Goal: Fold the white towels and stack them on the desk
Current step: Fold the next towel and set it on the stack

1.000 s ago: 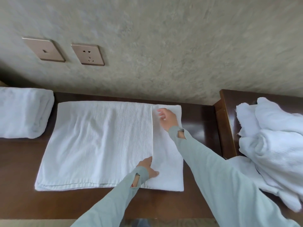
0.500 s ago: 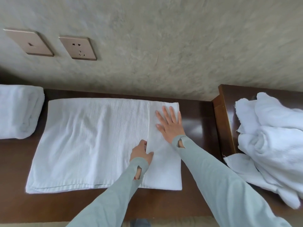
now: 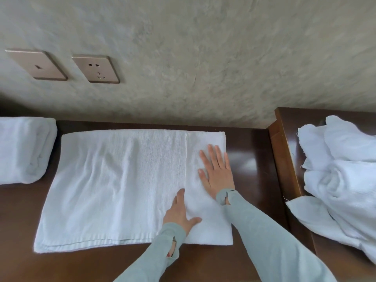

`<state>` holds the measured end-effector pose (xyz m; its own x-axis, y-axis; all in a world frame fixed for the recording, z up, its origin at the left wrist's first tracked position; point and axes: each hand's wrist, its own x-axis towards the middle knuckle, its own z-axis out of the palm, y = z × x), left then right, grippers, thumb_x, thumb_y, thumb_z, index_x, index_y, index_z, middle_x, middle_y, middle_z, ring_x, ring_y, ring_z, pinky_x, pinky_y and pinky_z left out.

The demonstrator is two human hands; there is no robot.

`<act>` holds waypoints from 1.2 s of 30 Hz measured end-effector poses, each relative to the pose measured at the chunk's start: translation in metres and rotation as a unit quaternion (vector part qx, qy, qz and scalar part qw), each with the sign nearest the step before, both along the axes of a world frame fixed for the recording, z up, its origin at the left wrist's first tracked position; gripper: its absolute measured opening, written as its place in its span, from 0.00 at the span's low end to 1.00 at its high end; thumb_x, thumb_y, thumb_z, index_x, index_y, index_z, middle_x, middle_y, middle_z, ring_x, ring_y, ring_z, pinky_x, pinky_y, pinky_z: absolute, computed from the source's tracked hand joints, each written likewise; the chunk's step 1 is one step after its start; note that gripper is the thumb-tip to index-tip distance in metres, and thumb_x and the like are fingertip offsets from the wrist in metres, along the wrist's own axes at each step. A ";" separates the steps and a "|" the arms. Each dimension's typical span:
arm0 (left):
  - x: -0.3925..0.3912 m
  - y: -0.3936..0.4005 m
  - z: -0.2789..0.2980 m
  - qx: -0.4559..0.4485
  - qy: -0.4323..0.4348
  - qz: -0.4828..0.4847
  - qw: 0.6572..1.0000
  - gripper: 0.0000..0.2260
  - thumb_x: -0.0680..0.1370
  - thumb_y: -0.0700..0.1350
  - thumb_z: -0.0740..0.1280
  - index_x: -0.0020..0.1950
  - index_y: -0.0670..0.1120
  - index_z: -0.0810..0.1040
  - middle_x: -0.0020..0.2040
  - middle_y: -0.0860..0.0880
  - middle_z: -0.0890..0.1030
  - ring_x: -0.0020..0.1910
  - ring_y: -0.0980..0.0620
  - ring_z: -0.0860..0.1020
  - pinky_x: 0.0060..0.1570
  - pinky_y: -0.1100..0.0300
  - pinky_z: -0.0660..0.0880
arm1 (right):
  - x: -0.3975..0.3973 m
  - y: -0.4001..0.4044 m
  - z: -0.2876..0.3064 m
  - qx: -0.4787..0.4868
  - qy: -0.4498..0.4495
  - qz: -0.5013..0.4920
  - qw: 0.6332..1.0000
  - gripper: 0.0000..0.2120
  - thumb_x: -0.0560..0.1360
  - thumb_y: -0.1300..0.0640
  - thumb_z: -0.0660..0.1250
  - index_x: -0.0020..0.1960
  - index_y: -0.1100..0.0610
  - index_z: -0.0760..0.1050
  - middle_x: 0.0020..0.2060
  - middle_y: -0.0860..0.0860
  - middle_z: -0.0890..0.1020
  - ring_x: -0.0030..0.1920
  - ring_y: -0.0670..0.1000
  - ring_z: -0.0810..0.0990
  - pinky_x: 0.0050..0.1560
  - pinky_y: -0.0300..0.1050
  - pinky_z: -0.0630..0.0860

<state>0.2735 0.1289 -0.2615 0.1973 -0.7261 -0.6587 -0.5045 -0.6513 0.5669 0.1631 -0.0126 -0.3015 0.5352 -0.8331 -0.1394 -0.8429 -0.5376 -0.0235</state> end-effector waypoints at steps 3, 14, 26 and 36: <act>0.000 0.001 0.000 0.011 0.006 0.004 1.000 0.44 0.70 0.53 0.73 0.75 0.51 0.47 0.74 0.51 0.62 0.65 0.45 0.73 0.64 0.54 0.70 | -0.003 0.016 0.001 0.011 -0.001 -0.016 1.000 0.29 0.79 0.41 0.34 0.77 0.53 0.45 0.76 0.57 0.49 0.77 0.56 0.44 0.74 0.53 0.43; -0.023 0.002 0.020 -0.145 -0.254 -0.112 0.950 0.43 0.60 0.52 0.80 0.71 0.48 0.64 0.64 0.46 0.64 0.58 0.46 0.74 0.56 0.58 0.74 | -0.014 0.034 0.024 0.113 -0.241 -0.243 0.933 0.29 0.77 0.57 0.62 0.74 0.58 0.55 0.73 0.57 0.59 0.72 0.57 0.57 0.72 0.46 0.55; 0.022 -0.013 0.060 0.047 0.379 0.282 0.880 0.32 0.74 0.62 0.63 0.74 0.62 0.52 0.71 0.48 0.66 0.68 0.45 0.68 0.64 0.46 0.69 | 0.054 0.021 0.121 0.341 -0.288 -0.248 0.860 0.36 0.71 0.54 0.68 0.73 0.50 0.54 0.59 0.53 0.75 0.56 0.56 0.76 0.50 0.42 0.70; 0.102 0.037 0.031 0.077 0.362 0.450 0.812 0.30 0.65 0.44 0.76 0.64 0.37 0.74 0.50 0.39 0.82 0.47 0.43 0.78 0.44 0.52 0.74 | 0.177 0.066 0.078 0.403 -0.294 -0.166 0.850 0.28 0.76 0.62 0.60 0.73 0.53 0.57 0.38 0.47 0.72 0.45 0.50 0.76 0.55 0.43 0.74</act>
<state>0.3752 0.1656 -0.2301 0.1234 -0.4004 -0.9080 0.6457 -0.6624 0.3798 0.3397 0.0535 -0.2236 0.4641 -0.7121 -0.5267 -0.6600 0.1186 -0.7419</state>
